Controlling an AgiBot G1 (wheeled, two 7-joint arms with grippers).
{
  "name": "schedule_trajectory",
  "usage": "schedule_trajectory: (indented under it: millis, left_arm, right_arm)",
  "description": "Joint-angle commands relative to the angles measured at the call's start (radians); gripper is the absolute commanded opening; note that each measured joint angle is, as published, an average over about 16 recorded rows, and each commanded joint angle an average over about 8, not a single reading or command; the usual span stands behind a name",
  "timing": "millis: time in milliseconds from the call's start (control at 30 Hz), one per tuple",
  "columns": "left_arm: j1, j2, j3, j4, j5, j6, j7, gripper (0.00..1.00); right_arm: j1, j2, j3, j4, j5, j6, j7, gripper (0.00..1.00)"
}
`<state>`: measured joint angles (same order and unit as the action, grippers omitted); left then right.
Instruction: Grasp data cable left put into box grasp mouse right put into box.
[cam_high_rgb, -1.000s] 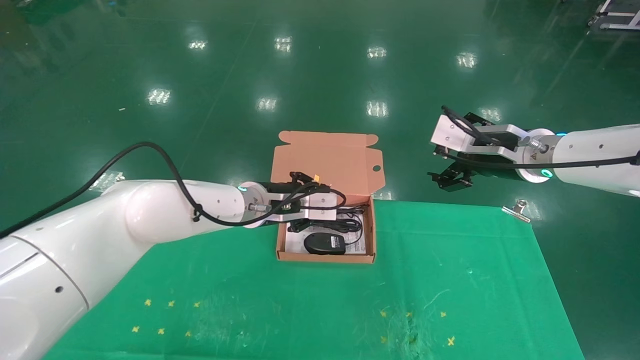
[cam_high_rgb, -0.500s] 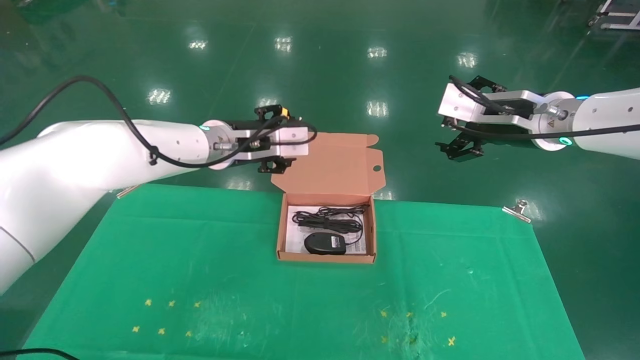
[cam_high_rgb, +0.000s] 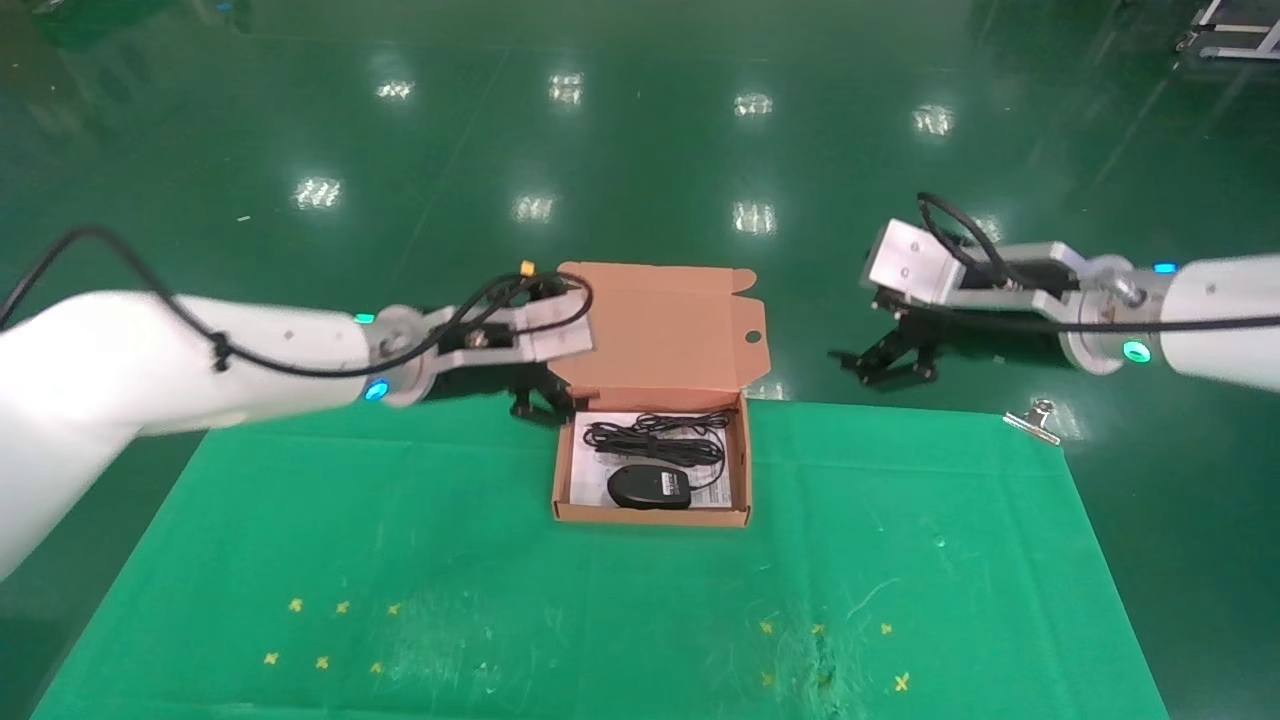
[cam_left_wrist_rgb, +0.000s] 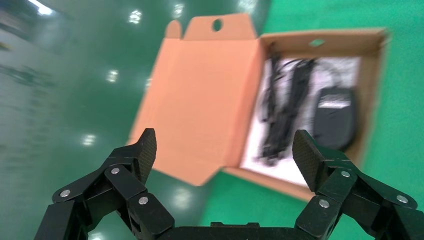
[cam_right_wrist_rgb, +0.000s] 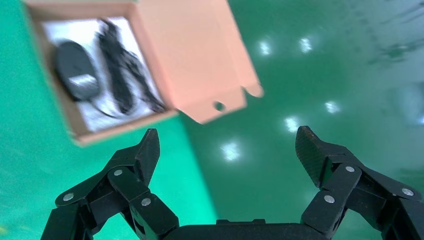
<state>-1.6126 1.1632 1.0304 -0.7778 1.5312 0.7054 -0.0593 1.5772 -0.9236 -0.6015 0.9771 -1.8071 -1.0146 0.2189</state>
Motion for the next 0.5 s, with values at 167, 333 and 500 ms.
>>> schedule_trajectory:
  millis: [167, 333, 500]
  left_arm:
    - [0.067, -0.069, -0.094, -0.063, -0.100, 0.098, -0.016, 1.00]
    - [0.123, -0.126, -0.172, -0.116, -0.183, 0.181, -0.029, 1.00]
    - [0.162, -0.167, -0.227, -0.153, -0.242, 0.239, -0.039, 1.00]
  right_arm:
    - [-0.063, 0.039, 0.040, 0.038, 0.134, -0.060, -0.004, 1.00]
    - [-0.115, 0.071, 0.074, 0.070, 0.246, -0.110, -0.007, 1.00]
    - [-0.152, 0.094, 0.097, 0.093, 0.325, -0.145, -0.009, 1.00]
